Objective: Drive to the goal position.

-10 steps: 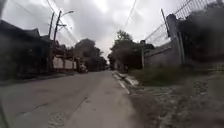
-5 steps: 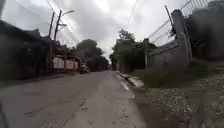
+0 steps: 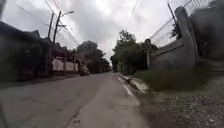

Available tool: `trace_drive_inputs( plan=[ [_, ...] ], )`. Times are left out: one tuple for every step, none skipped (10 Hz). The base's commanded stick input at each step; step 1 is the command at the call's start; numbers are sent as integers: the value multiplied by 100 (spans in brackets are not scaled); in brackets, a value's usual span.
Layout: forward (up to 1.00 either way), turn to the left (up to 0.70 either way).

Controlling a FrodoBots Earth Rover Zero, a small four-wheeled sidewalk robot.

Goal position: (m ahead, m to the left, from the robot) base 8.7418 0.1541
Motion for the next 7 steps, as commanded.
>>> trace_drive_inputs(
  plan=[
    [70, 0],
    [70, 0],
    [70, 0],
    [70, 0],
    [70, 0],
    [70, 0],
    [70, 0]
  ],
)
